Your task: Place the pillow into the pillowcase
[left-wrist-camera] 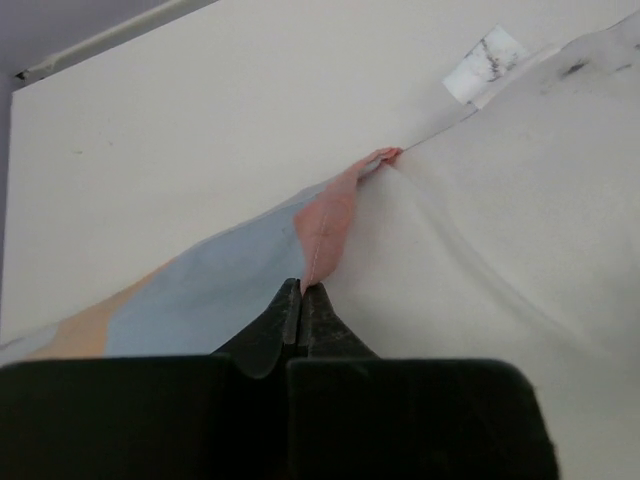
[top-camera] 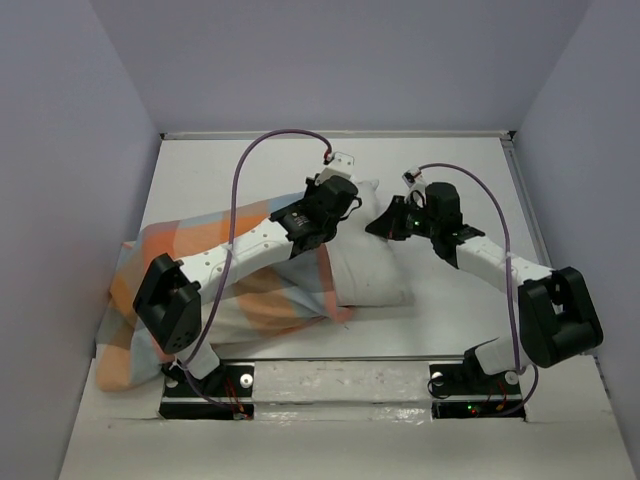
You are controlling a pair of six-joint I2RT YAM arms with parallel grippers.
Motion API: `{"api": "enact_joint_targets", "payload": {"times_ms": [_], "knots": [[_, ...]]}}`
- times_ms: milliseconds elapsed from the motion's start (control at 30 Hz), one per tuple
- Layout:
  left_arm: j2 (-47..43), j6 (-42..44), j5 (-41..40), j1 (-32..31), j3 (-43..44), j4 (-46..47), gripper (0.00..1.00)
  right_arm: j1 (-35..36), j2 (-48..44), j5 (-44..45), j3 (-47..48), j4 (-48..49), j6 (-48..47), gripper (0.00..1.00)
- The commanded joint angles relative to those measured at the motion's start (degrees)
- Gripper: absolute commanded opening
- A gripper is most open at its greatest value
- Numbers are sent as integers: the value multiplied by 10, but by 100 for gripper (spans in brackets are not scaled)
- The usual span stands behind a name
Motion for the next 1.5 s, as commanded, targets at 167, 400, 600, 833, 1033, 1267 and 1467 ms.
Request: {"api": "enact_joint_targets", "payload": {"times_ms": [167,400,600,833,1033,1267,1467], "knots": [[-55,-96,364,2,58,142,0,170,-84,37,-62,121,44,0],[-82,-221,502,-26,27,275,0,171,-83,95,-91,259,73,0],[-130,-336,497,-39,-51,354,0,171,-26,153,-106,376,106,0],[-114,-301,417,-52,-30,250,4,148,-21,190,-174,437,152,0],[-75,-191,308,-77,24,141,86,110,-156,273,-193,270,116,0],[-213,-166,129,-101,-113,114,88,37,-222,259,-157,125,61,0],[-288,-189,70,-102,-260,93,83,14,-247,273,-117,29,15,0]]}}
